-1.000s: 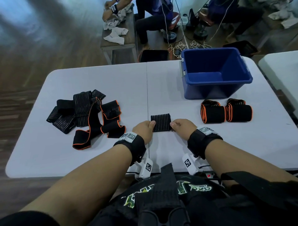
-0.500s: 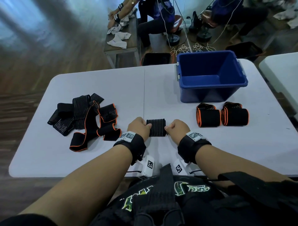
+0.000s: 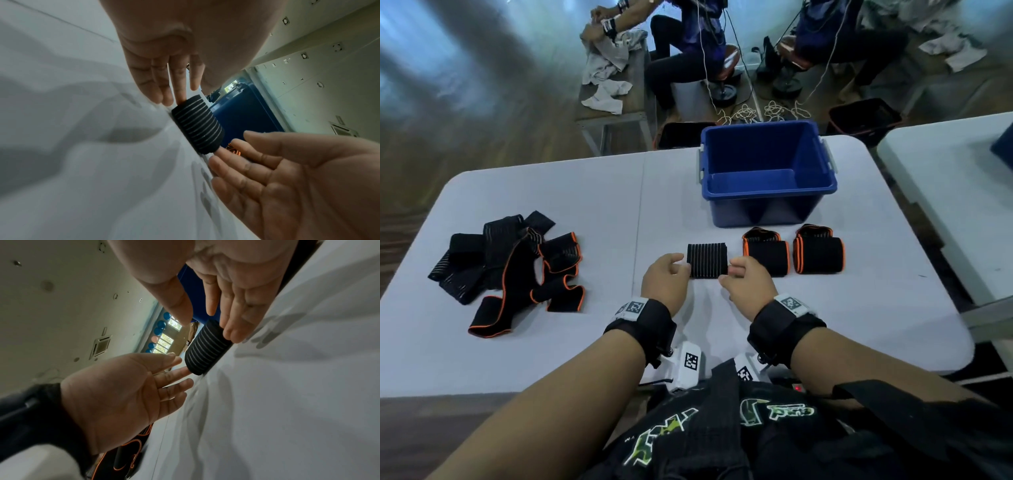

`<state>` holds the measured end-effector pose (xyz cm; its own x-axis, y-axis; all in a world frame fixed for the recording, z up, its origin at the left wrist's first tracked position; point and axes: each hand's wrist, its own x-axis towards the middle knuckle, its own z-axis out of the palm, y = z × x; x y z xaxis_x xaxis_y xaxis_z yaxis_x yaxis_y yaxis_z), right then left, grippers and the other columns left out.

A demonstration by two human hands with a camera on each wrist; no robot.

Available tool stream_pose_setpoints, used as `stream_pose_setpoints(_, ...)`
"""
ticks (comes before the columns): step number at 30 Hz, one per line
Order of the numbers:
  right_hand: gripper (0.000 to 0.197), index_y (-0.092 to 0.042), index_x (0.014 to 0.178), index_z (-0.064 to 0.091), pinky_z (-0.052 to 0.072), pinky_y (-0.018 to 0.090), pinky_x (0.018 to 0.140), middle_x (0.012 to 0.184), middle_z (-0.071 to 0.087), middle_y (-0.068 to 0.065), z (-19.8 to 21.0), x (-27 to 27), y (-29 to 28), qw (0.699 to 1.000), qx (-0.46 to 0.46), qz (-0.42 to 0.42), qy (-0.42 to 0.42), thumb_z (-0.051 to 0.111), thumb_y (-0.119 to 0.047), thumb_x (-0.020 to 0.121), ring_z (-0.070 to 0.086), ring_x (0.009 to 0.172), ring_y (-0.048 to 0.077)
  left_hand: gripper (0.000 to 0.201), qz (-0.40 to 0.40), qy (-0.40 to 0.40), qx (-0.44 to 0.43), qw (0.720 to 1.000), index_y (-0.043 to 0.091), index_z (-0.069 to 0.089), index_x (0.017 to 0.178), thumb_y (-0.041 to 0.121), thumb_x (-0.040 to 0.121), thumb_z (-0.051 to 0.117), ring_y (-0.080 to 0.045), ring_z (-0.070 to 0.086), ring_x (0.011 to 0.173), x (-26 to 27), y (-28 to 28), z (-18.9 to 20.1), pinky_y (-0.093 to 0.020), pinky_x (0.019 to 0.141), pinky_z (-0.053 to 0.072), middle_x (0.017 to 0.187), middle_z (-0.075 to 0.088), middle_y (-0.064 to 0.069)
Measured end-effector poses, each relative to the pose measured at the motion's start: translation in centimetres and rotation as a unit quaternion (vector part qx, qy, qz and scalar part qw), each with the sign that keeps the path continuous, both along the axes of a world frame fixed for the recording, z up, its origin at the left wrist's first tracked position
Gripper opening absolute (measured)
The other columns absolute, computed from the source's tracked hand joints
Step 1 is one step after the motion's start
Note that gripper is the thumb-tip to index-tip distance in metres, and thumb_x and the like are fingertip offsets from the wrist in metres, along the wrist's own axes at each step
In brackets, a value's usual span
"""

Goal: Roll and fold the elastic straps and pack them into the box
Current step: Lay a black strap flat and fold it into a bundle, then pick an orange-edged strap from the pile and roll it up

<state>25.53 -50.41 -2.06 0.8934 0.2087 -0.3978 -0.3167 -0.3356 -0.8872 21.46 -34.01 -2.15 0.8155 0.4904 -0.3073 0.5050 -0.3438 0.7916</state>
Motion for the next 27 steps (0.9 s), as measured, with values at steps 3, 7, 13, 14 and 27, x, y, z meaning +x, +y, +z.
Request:
stream_pose_setpoints(3,0.035,-0.011,0.121,0.054,0.056,0.038,0.090,0.119,0.062,0.004,0.1,0.3,-1.1,1.000,0.006,0.011,-0.006,0.066,-0.015,0.088,0.064,0.098,0.017,0.029,0.018,-0.008,-0.024,1.000,0.032,0.064,0.110,0.038,0.083,0.056,-0.022,0.069,0.091,0.0,-0.6,-0.3,-0.052,0.088,0.058,0.091,0.071,0.004)
stream_pose_setpoints(7,0.026,-0.008,0.117,0.056,0.045,0.014,0.072,0.101,0.060,0.000,0.3,0.4,-1.7,1.000,-0.008,0.009,-0.029,0.061,-0.009,0.092,0.058,0.083,0.006,0.017,0.034,-0.018,-0.043,0.998,0.030,0.066,0.105,0.029,0.090,0.058,-0.023,0.070,0.094,-0.7,-0.6,-0.3,-0.048,0.089,0.058,0.092,0.073,0.004)
stream_pose_setpoints(13,0.015,-0.017,0.103,0.058,0.056,0.035,0.080,0.094,0.064,0.003,0.9,-1.2,2.3,0.995,-0.013,0.101,-0.016,0.060,-0.015,0.089,0.067,0.089,0.024,0.012,0.043,-0.018,0.037,0.998,0.024,0.069,0.104,0.023,0.093,0.063,-0.014,0.066,0.090,-4.7,3.6,0.0,-0.035,0.091,0.054,0.096,0.069,0.006)
stream_pose_setpoints(14,0.014,-0.016,0.102,0.059,0.055,0.033,0.073,0.090,0.063,0.001,1.1,-1.7,3.1,0.992,-0.013,0.124,-0.016,0.060,-0.015,0.089,0.066,0.085,0.022,0.013,0.047,-0.013,0.058,0.997,0.023,0.068,0.104,0.022,0.093,0.063,-0.013,0.065,0.089,-5.7,4.9,0.1,-0.032,0.090,0.052,0.096,0.068,0.007)
stream_pose_setpoints(27,0.002,-0.013,0.089,0.064,0.051,0.031,0.064,0.080,0.067,0.006,1.3,-6.2,11.7,0.967,-0.062,0.246,0.006,0.062,-0.013,0.088,0.064,0.070,0.020,0.041,0.025,0.076,0.269,0.960,0.025,0.069,0.123,0.019,0.083,0.074,-0.033,0.051,0.119,-14.5,17.9,-1.4,-0.045,0.105,0.043,0.127,0.053,-0.008)
